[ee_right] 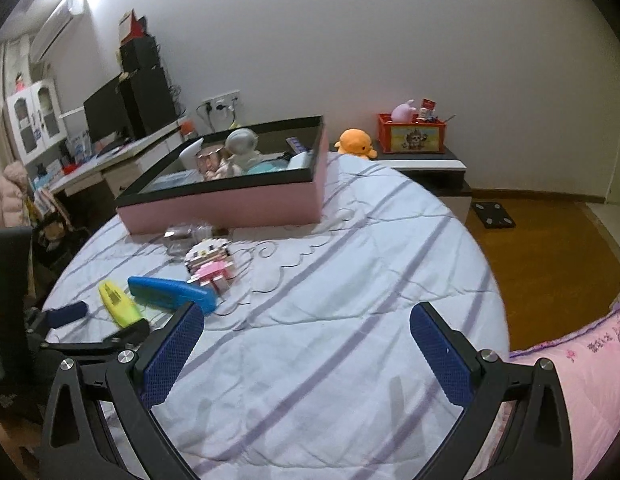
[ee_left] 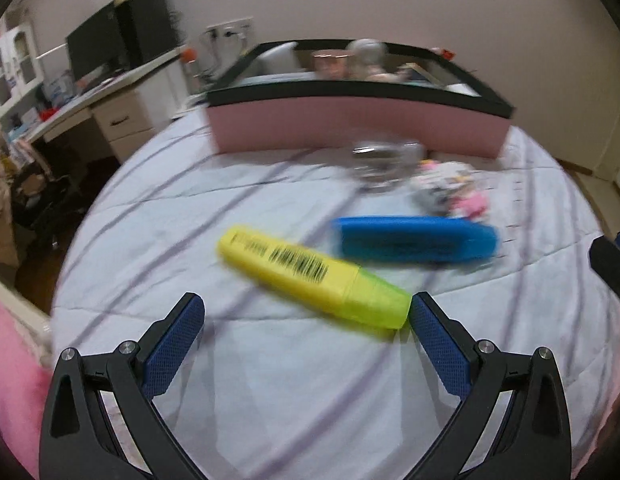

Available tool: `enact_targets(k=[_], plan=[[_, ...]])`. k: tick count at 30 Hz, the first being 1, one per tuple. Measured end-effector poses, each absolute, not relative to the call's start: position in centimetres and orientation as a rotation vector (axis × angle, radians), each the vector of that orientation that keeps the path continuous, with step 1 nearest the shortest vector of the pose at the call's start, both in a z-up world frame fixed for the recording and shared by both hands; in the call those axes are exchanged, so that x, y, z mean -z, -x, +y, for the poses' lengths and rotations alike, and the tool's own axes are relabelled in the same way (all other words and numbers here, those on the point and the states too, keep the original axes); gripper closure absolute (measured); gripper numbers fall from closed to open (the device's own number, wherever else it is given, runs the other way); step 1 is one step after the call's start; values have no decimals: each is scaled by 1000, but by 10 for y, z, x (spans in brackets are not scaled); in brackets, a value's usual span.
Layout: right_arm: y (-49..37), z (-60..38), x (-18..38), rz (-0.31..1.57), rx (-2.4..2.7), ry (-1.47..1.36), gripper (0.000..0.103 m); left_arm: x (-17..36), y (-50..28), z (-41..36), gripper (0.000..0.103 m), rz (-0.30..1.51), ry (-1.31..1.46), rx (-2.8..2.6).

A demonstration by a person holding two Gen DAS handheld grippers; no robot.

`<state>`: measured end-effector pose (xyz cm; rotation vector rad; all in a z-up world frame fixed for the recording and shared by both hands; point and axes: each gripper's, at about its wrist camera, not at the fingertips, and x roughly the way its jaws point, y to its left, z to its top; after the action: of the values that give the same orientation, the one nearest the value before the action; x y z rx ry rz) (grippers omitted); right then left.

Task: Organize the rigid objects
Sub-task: 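Withdraw both open tools back over the bed toward the highlighters, then grasp the yellow highlighter with the left tool while the right tool grasps the blue highlighter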

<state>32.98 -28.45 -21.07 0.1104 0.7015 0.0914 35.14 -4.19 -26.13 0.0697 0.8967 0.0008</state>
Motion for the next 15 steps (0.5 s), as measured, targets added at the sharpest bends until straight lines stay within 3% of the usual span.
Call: enact_targets(k=[7, 11, 13, 15], plan=[[-355, -234, 221, 789, -169, 49, 1, 265, -340, 18, 0, 898, -35, -88], [-373, -216, 229, 837, -215, 45, 23, 264, -334, 40, 0, 895, -12, -96], [-383, -211, 236, 878, -232, 41, 30, 263, -332, 45, 0, 889, -2, -85], [-389, -209, 241, 902, -261, 22, 31, 260, -327, 48, 0, 880, 9, -63]])
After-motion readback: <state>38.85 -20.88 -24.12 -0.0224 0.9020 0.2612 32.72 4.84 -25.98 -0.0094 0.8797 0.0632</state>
